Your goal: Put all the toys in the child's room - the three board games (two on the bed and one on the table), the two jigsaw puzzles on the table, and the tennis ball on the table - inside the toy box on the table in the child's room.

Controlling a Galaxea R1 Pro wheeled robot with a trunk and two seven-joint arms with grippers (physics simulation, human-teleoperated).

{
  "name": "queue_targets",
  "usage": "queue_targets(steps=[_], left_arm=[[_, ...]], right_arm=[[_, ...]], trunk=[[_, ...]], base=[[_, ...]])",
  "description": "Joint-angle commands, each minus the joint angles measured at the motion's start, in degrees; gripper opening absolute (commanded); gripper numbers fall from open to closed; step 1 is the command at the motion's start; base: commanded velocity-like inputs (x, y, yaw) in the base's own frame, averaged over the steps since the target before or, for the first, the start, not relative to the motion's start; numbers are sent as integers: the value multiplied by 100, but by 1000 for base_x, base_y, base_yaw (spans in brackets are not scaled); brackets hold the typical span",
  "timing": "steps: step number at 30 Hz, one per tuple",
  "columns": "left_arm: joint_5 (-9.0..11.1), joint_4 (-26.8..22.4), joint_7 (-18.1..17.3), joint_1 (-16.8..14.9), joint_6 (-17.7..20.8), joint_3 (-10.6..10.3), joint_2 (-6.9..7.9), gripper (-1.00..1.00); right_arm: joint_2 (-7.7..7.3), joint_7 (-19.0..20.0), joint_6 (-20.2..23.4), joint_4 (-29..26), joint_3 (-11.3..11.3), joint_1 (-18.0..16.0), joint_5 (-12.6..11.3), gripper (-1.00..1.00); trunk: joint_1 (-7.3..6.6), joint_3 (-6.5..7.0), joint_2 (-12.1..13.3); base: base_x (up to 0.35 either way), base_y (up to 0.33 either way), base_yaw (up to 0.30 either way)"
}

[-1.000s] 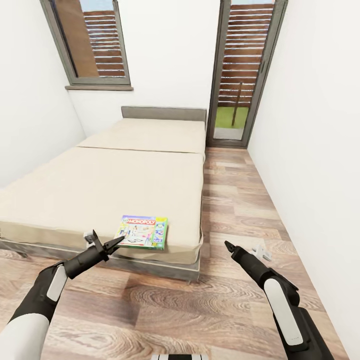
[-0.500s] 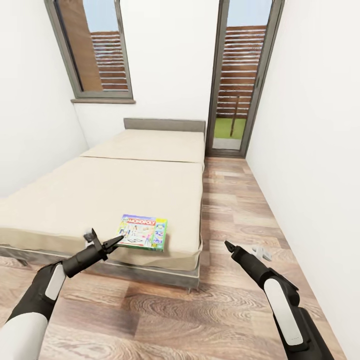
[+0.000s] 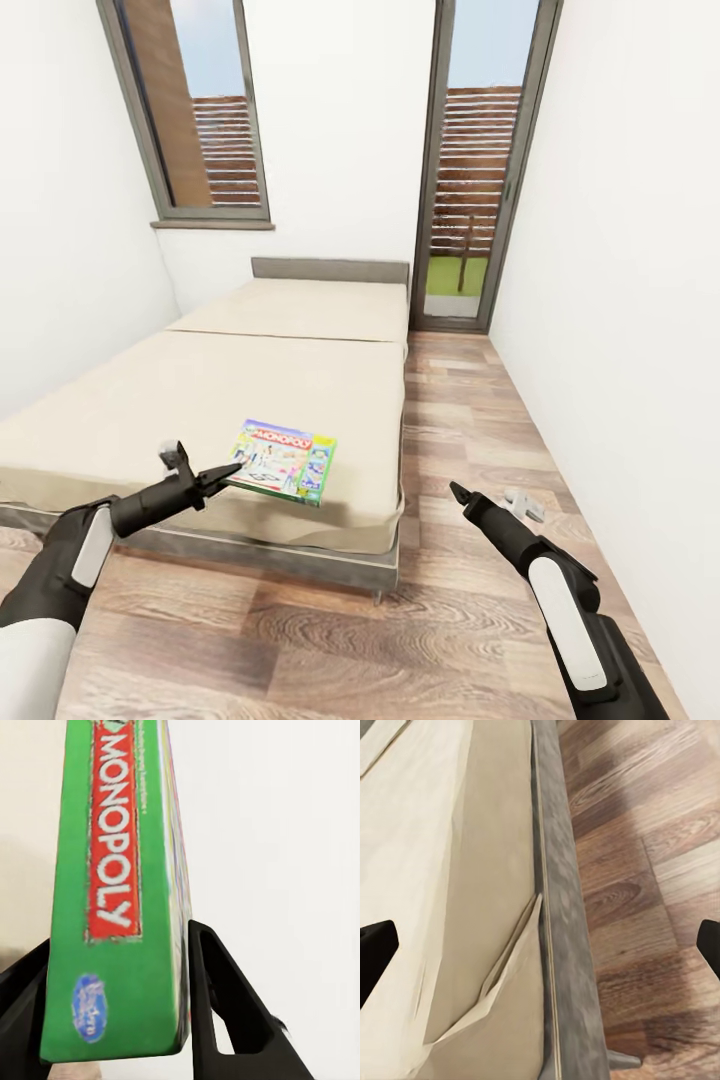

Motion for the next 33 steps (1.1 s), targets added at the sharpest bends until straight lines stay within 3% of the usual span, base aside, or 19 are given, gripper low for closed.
queue_targets(steps=[1, 7, 11, 13, 15, 18, 21, 22, 24, 33], left_arm=[[4, -5, -21, -3, 44, 2, 28, -100], [9, -25, -216, -54, 77, -134, 347, -100], [-4, -102, -942, -69, 77, -392, 596, -100], [-21, -125, -1355, -71, 77, -599, 718, -100], [-37, -144, -1729, -75, 77, -935, 900, -100], [-49, -152, -1938, -79, 77, -1206, 1069, -100], [-32, -156, -2003, -81, 77, -1266, 1294, -100], [-18, -156, -2046, -85, 77, -1276, 1435, -100], [-11, -157, -2113, -99, 77, -1284, 1521, -100], [-24, -162, -2164, -133, 77, -1280, 1687, -100]], right_arm=[[0, -47, 24, -9, -1, -3, -61, 100], [-5, -47, 31, -9, -3, -3, -61, 100], [-5, -47, 32, -9, -4, -3, -61, 100], [-5, -47, 31, -9, -4, -3, -61, 100], [-5, -47, 27, -9, -1, -3, -61, 100], [-7, -47, 25, -9, -3, -3, -61, 100], [-6, -53, 24, -9, -3, -3, -59, 100], [-5, -59, 22, -5, -3, -3, -60, 100], [-5, -62, 19, -3, -2, -3, -60, 100], [-5, -59, -2, -7, -3, -3, -61, 100]], trunk=[[-1, -5, -2], [-17, 128, 6], [-27, 216, 11], [-49, 257, 47], [-93, 293, 127], [-159, 347, 248], [-224, 400, 368], [-246, 418, 408], [-290, 454, 488], [-488, 616, 849]], base=[[0, 0, 0], [0, 0, 0], [0, 0, 0], [0, 0, 0], [0, 0, 0], [0, 0, 0], [0, 0, 0], [0, 0, 0], [0, 0, 0], [0, 0, 0]])
